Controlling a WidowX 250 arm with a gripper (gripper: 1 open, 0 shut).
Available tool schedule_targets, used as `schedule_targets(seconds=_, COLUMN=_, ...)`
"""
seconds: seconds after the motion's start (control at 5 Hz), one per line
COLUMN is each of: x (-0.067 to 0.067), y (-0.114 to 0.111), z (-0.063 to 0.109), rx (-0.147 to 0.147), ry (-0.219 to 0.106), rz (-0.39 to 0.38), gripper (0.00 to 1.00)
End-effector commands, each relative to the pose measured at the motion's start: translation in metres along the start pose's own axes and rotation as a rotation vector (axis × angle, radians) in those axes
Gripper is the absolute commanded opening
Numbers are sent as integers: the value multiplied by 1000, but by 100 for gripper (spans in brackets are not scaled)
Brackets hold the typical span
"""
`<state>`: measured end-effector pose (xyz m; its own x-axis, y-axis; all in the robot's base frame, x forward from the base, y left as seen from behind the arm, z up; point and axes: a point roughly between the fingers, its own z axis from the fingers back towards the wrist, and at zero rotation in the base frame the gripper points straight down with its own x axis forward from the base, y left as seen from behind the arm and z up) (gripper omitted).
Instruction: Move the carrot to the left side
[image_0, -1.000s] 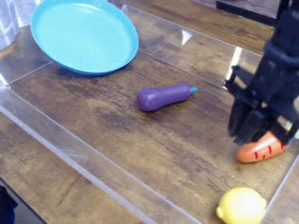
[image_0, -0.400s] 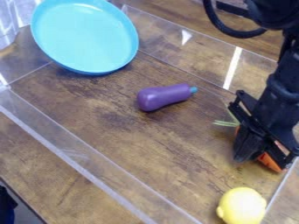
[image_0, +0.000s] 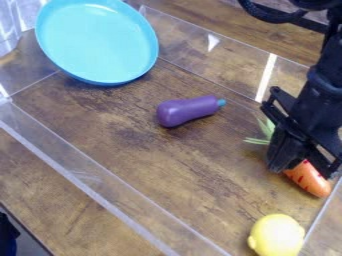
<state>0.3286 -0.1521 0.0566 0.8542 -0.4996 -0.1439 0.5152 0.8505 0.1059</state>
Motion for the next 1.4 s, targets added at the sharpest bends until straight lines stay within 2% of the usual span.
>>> schedule_targets(seconds=0.0, x=7, y=12, z=48, rx=19, ry=-112, rz=37, gripper=100)
schedule_targets(seconds=0.2, x=11, y=15, z=59, rx=37, ry=-118, rz=40, gripper=0)
schedule_targets(seconds=0.4, x=18, y=12, z=65, rx=54, ry=-137, rz=25, gripper=100)
schedule_targets(seconds=0.8, x=36, y=20, z=37, rx=51, ry=-131, rz=181, gripper=100)
schedule_targets(seconds=1.0, x=40, y=6, z=43, rx=51, ry=-153, rz=158, gripper=100)
schedule_targets(seconds=1.2, x=42, y=-6, z=51, rx=48, ry=-156, rz=160, gripper=100)
